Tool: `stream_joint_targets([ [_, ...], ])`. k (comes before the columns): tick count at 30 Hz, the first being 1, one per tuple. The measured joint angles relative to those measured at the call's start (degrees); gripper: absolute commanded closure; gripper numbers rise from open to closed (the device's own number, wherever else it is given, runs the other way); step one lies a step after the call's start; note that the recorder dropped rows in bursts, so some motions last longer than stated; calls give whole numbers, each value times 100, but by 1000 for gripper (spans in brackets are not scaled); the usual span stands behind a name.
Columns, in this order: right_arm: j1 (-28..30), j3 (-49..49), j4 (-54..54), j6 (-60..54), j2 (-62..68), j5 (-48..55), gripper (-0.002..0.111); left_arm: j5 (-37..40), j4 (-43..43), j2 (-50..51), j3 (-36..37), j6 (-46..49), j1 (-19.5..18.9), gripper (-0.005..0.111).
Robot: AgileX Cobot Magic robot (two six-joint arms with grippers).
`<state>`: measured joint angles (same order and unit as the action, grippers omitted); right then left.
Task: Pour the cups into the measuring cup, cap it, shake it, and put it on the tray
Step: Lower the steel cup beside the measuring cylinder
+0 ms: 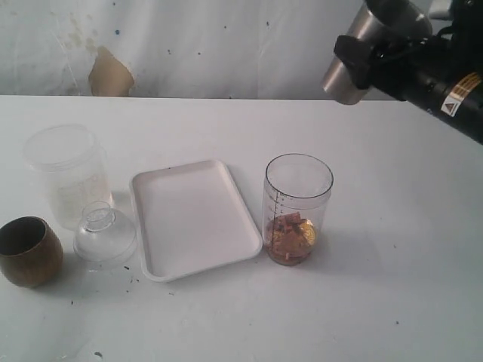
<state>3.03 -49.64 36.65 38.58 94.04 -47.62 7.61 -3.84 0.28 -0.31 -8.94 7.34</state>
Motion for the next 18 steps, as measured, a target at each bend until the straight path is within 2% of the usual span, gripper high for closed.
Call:
stream_joint_targets([
  [5, 0, -305, 292, -420, 829, -329, 108, -61, 0, 0, 0, 0, 0, 106],
  [10, 0, -988, 1437, -426, 1615, -341, 108, -73, 0, 0, 0, 0, 0, 106],
  [18, 0, -2138, 3223, 672, 2548, -375, 108, -82, 0, 0, 0, 0, 0, 106],
])
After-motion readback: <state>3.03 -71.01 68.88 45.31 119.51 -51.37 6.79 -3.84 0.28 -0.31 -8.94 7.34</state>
